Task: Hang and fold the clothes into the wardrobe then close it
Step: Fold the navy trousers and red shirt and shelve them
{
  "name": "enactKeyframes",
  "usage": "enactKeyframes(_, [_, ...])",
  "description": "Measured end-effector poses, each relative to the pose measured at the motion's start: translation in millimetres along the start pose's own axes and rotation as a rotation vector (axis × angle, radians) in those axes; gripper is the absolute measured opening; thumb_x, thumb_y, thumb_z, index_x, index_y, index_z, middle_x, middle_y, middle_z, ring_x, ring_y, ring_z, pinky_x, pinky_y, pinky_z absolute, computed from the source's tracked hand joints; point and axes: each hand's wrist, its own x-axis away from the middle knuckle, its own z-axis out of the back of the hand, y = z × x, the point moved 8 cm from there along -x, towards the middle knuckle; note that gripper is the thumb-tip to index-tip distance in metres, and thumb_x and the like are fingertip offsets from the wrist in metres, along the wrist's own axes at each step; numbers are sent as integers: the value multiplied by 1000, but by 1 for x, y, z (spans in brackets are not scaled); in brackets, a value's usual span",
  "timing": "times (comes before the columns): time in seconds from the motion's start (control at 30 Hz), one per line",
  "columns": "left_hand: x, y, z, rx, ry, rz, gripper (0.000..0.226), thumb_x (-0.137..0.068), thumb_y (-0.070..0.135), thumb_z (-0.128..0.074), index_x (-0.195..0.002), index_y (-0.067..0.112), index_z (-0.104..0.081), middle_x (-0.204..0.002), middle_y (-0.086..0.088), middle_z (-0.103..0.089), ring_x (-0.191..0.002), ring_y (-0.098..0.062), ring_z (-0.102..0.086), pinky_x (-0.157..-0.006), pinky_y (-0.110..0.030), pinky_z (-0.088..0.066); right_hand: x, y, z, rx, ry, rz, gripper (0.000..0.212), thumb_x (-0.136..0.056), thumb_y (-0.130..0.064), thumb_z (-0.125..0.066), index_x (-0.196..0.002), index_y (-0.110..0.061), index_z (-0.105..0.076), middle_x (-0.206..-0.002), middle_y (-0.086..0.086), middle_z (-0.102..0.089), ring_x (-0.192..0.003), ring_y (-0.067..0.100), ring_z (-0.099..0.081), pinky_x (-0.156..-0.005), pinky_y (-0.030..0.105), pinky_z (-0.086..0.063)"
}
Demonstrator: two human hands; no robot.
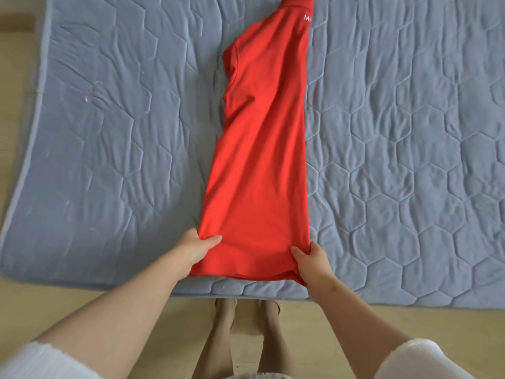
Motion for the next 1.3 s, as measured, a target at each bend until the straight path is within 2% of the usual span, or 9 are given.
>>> enactKeyframes(0.17, [55,0,12,104,51,-44,30,-86,22,-65,-111,7,-57,-112,-15,-63,-100,-28,-61,-85,-32,-48,44,-8,13,-65,-49,32,4,-92,-10,-53,-95,-9,-50,-80,6,-55,-69,20,-54,-43,21,-43])
enactKeyframes(0.3, [99,-12,17,148,53,-42,29,-87,20,-64,-112,6,-56,-112,-16,-63,-98,-28,-61,-82,-32,-48,86,6,23,-89,-80,6,5,-92,-10,-52,-97,-10,-51,-86,10,-59,-73,25,-59,-46,26,-50])
enactKeyframes(0.47, [149,-51,16,192,-6,23,36,-87,19,-64,-118,3,-54,-113,-20,-62,-97,-32,-62,-83,-40,-51,148,41,33,-111,-84,-47,12,-91,-10,-52,-80,-13,-49,-72,6,-53,-54,17,-50,-32,14,-36])
enactKeyframes(0.63, [197,-94,19,292,-52,116,30,-87,17,-64,-112,4,-54,-97,-16,-63,-66,-21,-57,-56,-27,-46,212,81,35,-157,-80,-154,13,-92,-9,-52,-80,-13,-49,-70,9,-50,-51,18,-46,-32,13,-36])
enactKeyframes(0.77, [205,-102,20,414,-79,201,9,-87,14,-62,-82,9,-56,-67,-8,-61,-46,-18,-56,-33,-15,-41,225,83,30,-234,-88,-229,10,-93,-10,-52,-83,-12,-51,-68,9,-50,-51,18,-45,-31,14,-35])
enactKeyframes(1.1, [145,69,24,628,-158,111,25,-92,18,-51,-67,12,-48,-32,-1,-51,-24,-8,-47,-31,-13,-39,132,-75,46,-460,-28,-176,20,-89,-14,-55,-69,-16,-51,-47,4,-50,-32,12,-46,-29,12,-34])
enactKeyframes(1.2, [142,163,34,860,-220,-60,24,-94,29,-49,-77,13,-54,-50,-2,-64,-45,-9,-61,-45,-20,-52,111,-166,59,-603,-65,-11,16,-92,-25,-53,-77,-21,-53,-59,-1,-54,-56,11,-46,-40,18,-43])
enactKeyframes(1.27, [140,216,37,963,-320,-203,47,-91,54,-41,-115,17,-56,-111,-5,-66,-100,-17,-64,-84,-40,-52,108,-217,61,-684,-164,113,18,-92,-44,-49,-94,-28,-56,-82,-8,-58,-77,13,-55,-71,29,-49])
enactKeyframes(1.3, [137,230,37,921,-326,-239,63,-88,65,-33,-137,26,-39,-139,0,-47,-125,-20,-48,-100,-50,-37,106,-230,61,-678,-208,140,32,-91,-52,-45,-112,-31,-56,-100,-9,-59,-96,18,-57,-89,35,-46])
